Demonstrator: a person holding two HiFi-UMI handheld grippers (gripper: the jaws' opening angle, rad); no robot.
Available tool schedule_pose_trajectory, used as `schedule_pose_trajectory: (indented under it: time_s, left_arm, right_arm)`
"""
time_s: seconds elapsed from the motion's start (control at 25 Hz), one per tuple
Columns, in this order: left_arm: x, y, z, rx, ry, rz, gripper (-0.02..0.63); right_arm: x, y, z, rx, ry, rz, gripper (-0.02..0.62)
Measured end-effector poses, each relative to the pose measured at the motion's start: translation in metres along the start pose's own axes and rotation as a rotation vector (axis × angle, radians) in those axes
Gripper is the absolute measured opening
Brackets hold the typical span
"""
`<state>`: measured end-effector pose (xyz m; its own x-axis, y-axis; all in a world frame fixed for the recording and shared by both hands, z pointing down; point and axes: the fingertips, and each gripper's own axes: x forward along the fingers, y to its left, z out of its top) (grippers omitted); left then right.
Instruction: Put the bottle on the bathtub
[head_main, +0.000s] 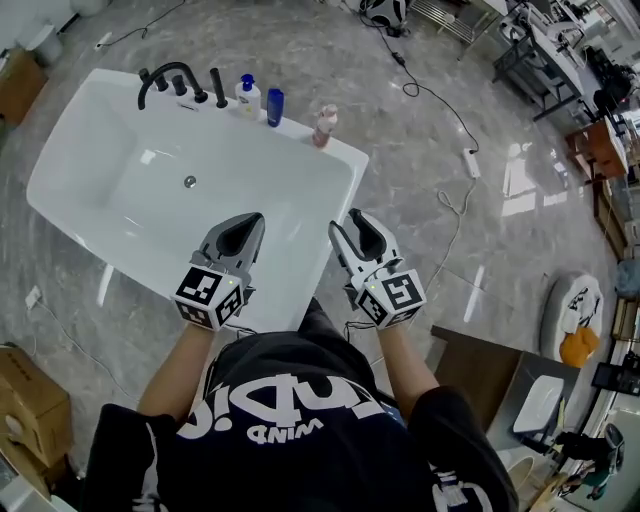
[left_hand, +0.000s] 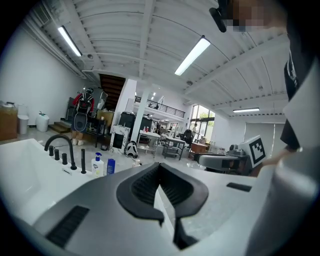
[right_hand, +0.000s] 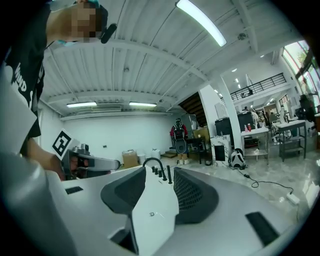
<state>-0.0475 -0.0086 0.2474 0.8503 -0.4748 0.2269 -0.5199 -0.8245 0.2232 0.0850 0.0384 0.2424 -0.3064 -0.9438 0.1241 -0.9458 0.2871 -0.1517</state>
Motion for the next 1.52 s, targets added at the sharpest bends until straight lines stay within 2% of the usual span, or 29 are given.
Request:
schedule_pose_trajectory:
  time_s: [0.24,0.36,0.56,0.68,1.04,1.52]
  left_arm:
    - [-0.028,-0.018,-0.001,-0.001,-0.006,-0.009,0.008]
    - [-0.037,-0.024,-0.003,0.031,-0.012,-0.008,0.008]
    - [-0.039,-0.027,-0.017,0.083,-0.009,0.008,0.008]
    - [-0.039,-0.028,-0.025,0.077,-0.014,0.015,0.008]
    - [-0.029,-0.026,-0.029,0.079,-0.029,0.006,0.008]
    - [-0.024,-0.019,-0.029,0.062,-0.024,0.037,0.008]
  right_arm:
    - [-0.039,0.009,0.012,0.038,-0.028,-0.021,0.183]
    - [-0.052,0.011,0.007,0.044,-0.025,-0.044,0.181]
    - [-0.063,0.009,-0.006,0.042,-0.018,-0.087,0.143]
    - [-0.068,0.009,-0.010,0.038,-0.026,-0.116,0.113]
    - [-0.064,0.015,-0.026,0.036,-0.011,-0.132,0.031]
    - [-0.061,0.017,-0.042,0.062,0.008,-0.128,0.023]
